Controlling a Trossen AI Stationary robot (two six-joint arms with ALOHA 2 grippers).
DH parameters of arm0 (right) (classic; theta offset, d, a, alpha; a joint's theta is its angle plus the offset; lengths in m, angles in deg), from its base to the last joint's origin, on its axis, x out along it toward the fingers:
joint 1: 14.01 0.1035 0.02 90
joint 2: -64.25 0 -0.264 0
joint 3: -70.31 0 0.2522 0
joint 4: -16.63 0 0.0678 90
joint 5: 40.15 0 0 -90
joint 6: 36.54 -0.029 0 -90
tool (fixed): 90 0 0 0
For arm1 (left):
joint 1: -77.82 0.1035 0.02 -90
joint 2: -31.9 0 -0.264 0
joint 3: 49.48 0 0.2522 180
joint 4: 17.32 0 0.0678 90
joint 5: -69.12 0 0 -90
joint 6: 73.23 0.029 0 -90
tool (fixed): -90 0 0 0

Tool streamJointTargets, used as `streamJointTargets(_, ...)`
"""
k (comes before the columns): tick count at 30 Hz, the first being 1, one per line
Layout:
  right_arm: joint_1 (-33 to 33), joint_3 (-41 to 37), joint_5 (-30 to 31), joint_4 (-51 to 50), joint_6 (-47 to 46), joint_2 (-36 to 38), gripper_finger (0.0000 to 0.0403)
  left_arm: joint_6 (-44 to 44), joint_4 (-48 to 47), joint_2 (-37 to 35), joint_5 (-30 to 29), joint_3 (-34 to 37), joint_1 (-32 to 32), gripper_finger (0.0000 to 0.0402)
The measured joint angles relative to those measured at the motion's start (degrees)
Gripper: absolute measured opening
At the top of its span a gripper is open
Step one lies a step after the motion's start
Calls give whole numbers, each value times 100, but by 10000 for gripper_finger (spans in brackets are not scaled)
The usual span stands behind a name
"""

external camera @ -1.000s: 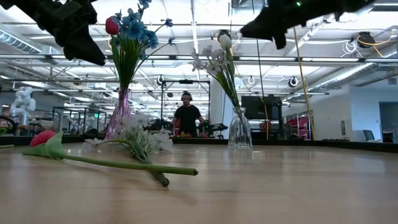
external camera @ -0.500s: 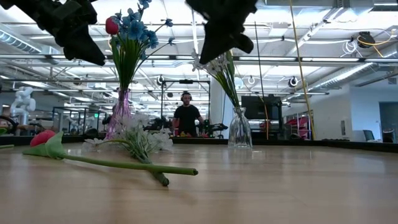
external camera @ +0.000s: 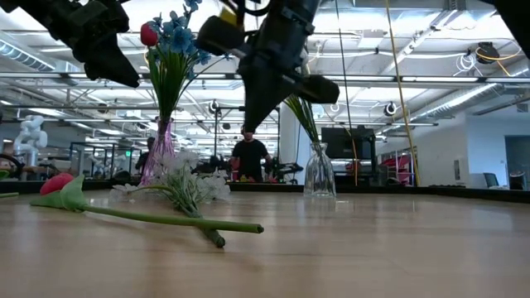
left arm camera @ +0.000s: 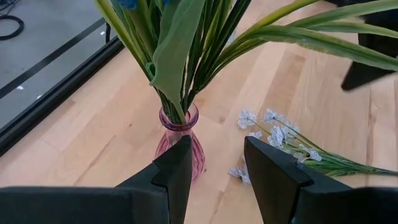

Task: Sort flowers into vase by color
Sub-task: Put the white flowers into the transparent vase

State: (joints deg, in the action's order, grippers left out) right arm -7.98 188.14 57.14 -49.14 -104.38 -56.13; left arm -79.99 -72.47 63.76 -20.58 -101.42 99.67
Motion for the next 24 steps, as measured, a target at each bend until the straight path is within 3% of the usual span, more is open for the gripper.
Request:
streamJointTargets(14,354,0,54,1136,-660,-580,16,9,-13,0,11,0,0,152)
streamJointTargets(24,345,-2,44,1174,-688,-626,147,24,-13,0,118,0,-2,152)
